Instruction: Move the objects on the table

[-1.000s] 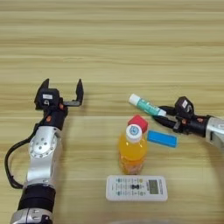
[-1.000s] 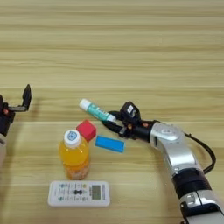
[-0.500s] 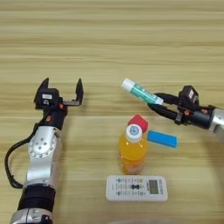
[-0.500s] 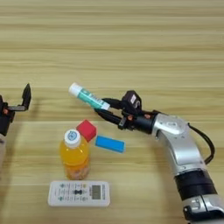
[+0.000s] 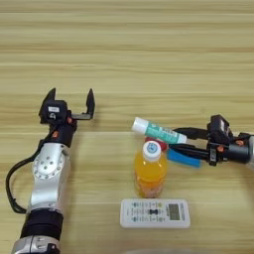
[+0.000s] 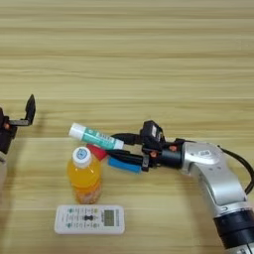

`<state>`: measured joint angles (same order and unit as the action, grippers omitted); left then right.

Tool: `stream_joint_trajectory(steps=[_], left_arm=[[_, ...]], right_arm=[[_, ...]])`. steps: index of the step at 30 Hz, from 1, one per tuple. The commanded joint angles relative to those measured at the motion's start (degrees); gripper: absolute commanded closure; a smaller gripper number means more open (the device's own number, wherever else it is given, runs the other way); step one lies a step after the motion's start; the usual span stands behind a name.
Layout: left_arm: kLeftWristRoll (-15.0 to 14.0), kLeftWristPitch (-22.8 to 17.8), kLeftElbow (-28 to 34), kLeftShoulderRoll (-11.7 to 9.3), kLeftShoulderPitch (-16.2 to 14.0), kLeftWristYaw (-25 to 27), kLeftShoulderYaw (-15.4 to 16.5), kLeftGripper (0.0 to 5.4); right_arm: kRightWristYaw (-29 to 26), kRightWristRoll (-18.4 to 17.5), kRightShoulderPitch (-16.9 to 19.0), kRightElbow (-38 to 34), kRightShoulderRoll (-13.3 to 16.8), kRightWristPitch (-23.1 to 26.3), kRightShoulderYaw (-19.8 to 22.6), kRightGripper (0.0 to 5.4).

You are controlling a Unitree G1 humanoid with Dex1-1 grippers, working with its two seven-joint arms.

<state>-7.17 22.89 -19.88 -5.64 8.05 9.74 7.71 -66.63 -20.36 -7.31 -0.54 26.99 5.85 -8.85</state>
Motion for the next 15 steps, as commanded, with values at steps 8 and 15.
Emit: stream_joint_trajectory(steps=[8,15], left_arm=[[0.03,0.23,-0.35,0.34,1.02,-0.05,-0.28,0.0],[-0.01,0.24,-0.64,0.35,1.22,0.01,-0.24,0.0]], right_arm=[[-1.41,3.61,4.6,-0.76,3.47,-2.36,-3.41,3.73],[-1.01,4.56,6.06,-0.69,3.71,-3.17,-4.27,3.73]])
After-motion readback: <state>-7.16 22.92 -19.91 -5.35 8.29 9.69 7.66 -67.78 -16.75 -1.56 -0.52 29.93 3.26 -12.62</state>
